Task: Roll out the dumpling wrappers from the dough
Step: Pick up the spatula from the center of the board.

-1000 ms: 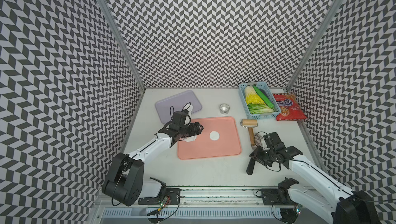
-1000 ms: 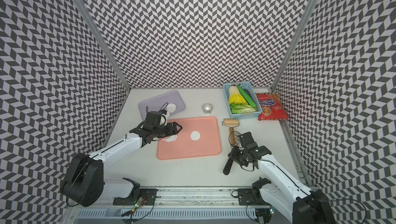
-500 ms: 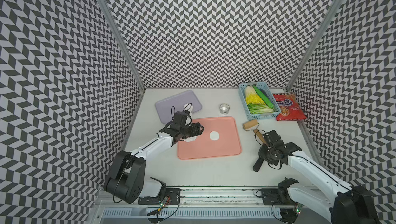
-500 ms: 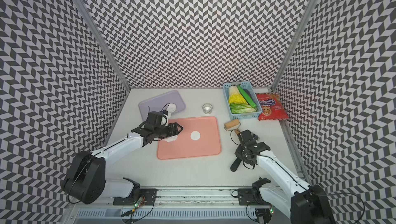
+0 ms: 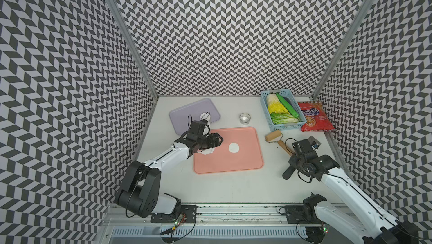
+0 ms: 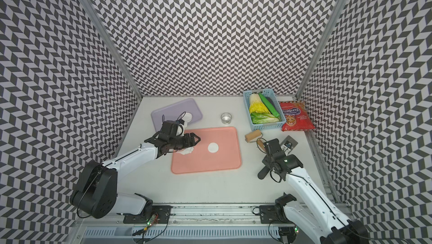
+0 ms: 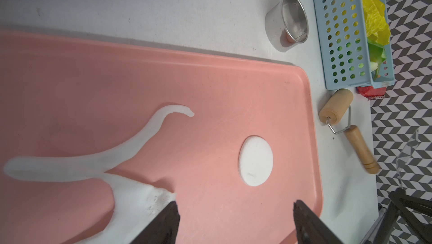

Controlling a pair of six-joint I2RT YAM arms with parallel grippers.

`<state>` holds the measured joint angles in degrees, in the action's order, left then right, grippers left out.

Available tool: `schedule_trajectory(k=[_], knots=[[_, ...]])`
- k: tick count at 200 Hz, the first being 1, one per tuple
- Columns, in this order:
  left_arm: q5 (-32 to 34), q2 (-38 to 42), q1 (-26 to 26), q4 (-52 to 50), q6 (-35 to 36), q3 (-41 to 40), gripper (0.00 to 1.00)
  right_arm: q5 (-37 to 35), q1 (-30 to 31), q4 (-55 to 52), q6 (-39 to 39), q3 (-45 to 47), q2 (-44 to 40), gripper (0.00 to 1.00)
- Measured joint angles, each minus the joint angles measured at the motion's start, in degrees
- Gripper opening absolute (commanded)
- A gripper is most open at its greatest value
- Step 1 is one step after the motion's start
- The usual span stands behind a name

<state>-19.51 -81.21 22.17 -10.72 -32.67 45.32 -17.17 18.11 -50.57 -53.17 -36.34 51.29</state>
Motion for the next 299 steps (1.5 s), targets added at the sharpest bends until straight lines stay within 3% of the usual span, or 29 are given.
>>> schedule_trajectory(k=[55, 90, 174, 221, 260, 278, 299], knots=[[-1.0, -1.4, 0.0, 0.3, 0.0, 0.6, 0.77, 3.7, -0.7, 1.3, 3.5, 0.0, 0.4, 0.0], [-2.6, -1.5, 0.1, 0.6, 0.1, 1.0, 0.69, 9.2, 1.0, 6.1, 9.0, -0.5, 3.3, 0.0], [-6.8, -1.5, 5.5, 2.9, -0.1, 8.2, 0.68, 12.8, 17.0, 17.3, 20.8, -10.1, 9.8, 0.0], [-8.1, -1.5, 9.8, 5.6, -1.7, 12.6, 0.72, 12.9, 24.6, 20.5, 24.4, -12.3, 13.4, 0.0], [-7.4, -3.9, 12.8, 6.6, -2.4, 16.1, 0.71, 13.0, 28.6, 22.2, 26.0, -13.1, 15.3, 0.0], [-6.7, -5.8, 13.8, 6.6, -2.9, 17.0, 0.68, 13.0, 29.7, 22.4, 26.5, -13.6, 15.5, 0.0], [-6.3, -7.1, 14.4, 6.4, -3.5, 17.4, 0.52, 13.2, 30.5, 22.7, 27.2, -14.3, 15.5, 0.0]])
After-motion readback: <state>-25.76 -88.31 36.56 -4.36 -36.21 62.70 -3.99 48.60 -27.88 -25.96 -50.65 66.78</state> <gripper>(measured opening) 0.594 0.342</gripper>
